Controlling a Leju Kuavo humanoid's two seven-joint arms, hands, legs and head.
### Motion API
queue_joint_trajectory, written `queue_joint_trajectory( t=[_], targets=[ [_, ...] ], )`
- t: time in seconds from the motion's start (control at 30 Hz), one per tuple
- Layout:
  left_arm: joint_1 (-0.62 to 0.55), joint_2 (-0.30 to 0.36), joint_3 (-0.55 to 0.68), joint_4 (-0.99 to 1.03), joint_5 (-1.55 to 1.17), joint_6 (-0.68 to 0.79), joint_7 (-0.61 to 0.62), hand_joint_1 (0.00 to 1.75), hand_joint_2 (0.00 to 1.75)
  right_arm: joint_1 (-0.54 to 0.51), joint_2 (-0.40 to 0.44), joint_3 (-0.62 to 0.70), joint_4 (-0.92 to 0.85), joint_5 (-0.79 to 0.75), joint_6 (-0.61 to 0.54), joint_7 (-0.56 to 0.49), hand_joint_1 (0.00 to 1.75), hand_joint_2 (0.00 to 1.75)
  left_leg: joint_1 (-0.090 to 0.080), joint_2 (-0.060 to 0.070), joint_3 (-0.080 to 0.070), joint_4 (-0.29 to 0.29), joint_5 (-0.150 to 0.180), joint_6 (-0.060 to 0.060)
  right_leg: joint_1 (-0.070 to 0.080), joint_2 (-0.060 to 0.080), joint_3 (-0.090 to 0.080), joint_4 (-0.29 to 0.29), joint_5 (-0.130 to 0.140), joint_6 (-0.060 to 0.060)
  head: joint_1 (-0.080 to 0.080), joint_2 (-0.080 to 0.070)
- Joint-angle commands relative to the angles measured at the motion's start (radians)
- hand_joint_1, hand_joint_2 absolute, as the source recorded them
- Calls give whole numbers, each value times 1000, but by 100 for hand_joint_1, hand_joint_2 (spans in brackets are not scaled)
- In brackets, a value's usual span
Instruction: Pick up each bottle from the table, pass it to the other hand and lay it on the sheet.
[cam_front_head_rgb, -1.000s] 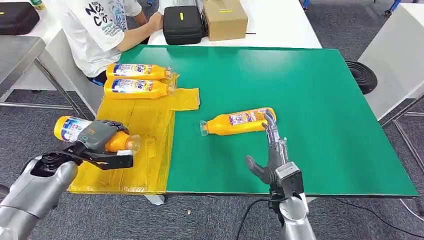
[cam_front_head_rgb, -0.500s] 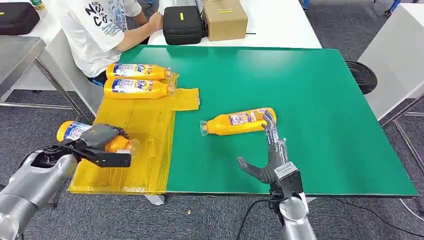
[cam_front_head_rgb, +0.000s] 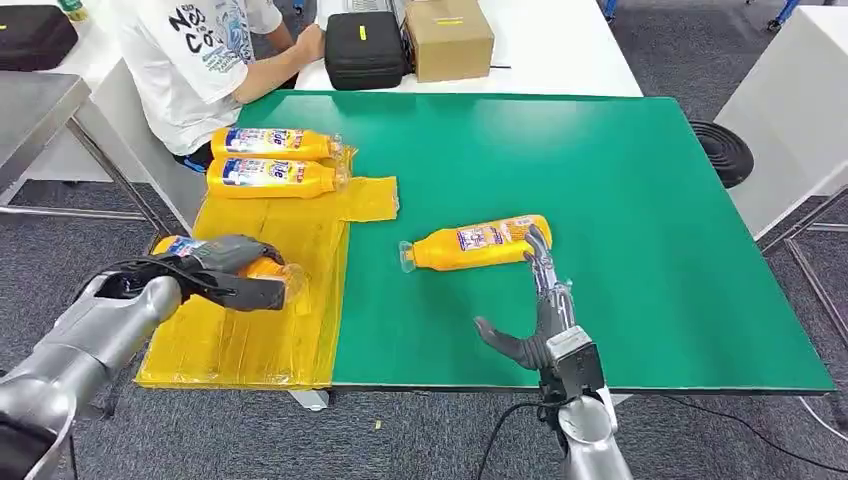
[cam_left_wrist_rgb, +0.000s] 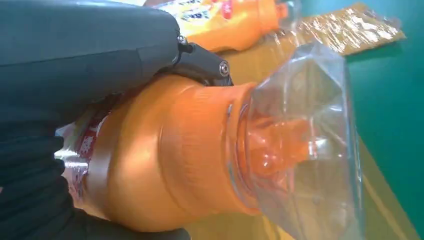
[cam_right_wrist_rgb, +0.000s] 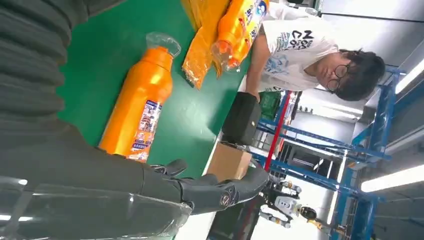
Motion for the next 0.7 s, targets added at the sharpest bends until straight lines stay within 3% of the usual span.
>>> queue_joint_trajectory(
  t=[0.03,0.6,0.7],
  targets=[
    [-79,-79,-131,176,-22,53,15,175,175,-3,-1,-30,50,12,-6,4,0,175,1,-2,4,0,-1,0,1,-3,6,-1,-2,-2,0,0],
    [-38,-87,-159,218,-32,63,14,175,175,-11,5,-21,85,29,0,4,0,175,0,1,4,-1,-1,0,1,0,5,-2,-1,-2,0,0],
    [-39,-84,-153,214,-3,13,-18,164,175,-23,-1,-20,93,29,0,6,0,175,0,2,6,-1,-2,0,1,0,6,-2,-1,-2,0,0]
  ],
)
